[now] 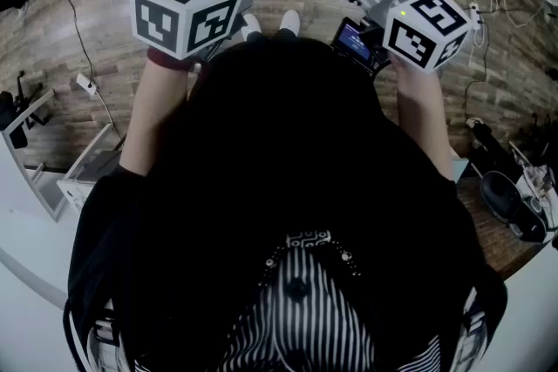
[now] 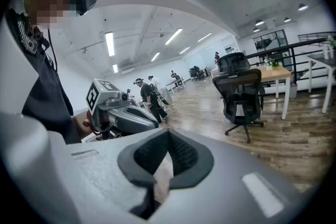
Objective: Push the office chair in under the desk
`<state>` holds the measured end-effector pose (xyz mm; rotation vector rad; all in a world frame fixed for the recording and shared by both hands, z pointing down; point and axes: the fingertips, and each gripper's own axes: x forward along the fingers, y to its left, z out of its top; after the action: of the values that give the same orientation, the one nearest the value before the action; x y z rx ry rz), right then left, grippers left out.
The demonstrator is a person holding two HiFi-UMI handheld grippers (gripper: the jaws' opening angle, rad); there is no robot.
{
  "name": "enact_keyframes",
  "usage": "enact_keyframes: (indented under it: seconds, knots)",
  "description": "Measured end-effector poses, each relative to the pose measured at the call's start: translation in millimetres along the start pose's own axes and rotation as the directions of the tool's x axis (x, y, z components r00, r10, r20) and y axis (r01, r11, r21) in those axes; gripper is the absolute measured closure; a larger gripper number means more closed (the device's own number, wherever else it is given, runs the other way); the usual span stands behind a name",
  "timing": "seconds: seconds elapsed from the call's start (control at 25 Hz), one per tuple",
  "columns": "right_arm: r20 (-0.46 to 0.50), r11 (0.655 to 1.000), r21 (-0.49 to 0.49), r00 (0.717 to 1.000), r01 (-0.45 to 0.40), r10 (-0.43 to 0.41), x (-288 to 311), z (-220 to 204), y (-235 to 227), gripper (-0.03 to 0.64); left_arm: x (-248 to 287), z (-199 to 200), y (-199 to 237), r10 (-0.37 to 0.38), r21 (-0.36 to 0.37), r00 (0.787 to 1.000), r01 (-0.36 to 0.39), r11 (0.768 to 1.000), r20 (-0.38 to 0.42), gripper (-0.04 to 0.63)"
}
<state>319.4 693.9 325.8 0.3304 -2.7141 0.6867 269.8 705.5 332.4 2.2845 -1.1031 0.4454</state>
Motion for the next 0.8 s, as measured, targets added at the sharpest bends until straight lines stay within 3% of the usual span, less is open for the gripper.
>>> enact_keyframes:
  seconds: [0.48,0.8]
  knots:
    - [-0.005,0.998,-0.064,1.000,0.022,-0.023,-10,6,-4,0.617,13,23,-12,-0.071,-0.074,0.990,0.080,0.994,0.120,0.597]
    - [0.051,1.000,-0.022,0.999,0.001,0.000,-35,13,-32,0.617,32,44,-8,0.023,-0.060,0.986,-0.013,0.998,0.168,0.597]
